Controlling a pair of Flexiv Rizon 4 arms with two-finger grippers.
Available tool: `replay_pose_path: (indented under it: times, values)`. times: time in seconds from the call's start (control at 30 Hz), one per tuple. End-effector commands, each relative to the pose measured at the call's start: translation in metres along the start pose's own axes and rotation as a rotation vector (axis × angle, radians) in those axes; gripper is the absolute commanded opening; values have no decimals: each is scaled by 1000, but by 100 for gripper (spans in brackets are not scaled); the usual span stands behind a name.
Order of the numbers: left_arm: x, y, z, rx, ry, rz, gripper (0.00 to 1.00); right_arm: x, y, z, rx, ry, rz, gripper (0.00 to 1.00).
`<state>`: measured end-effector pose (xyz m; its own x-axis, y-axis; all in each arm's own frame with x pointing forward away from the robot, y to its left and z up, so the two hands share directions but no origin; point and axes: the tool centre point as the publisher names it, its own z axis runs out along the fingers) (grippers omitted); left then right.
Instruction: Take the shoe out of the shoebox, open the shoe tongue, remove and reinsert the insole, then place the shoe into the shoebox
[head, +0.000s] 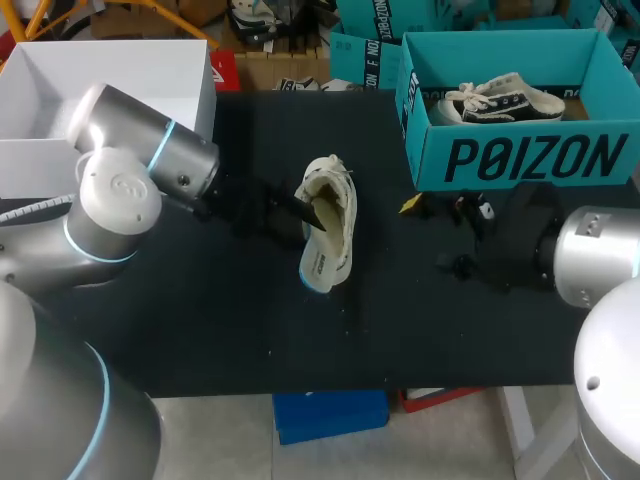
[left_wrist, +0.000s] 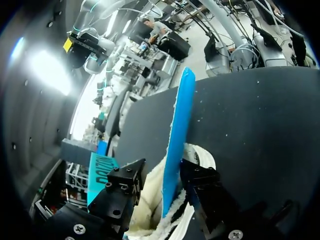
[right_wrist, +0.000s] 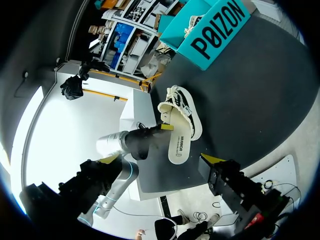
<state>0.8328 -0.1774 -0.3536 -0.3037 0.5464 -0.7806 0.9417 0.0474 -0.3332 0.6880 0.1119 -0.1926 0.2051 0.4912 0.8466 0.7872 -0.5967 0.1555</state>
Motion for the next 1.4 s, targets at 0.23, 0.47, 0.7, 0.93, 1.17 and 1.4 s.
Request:
replay_pose_path:
  times: [0.23, 0.47, 0.7, 0.93, 1.17, 1.4]
  values:
    - [0, -6, -1, 10, 15, 2, 0, -7, 1, -4, 74, 15, 13, 100]
    - [2, -5, 1, 21, 29, 3, 0, -7, 1, -4, 74, 15, 13, 100]
    - [3, -3, 2, 12, 43, 20, 0, -7, 1, -4, 74, 15, 13, 100]
    - [-2, 1, -1, -26, 47, 48, 0, -7, 1, -4, 74, 15, 13, 100]
    - [3, 7, -2, -39, 50, 47, 0, -7, 1, -4, 74, 15, 13, 100]
    - [8, 17, -1, -58, 31, 33, 0, -7, 1, -4, 74, 15, 13, 100]
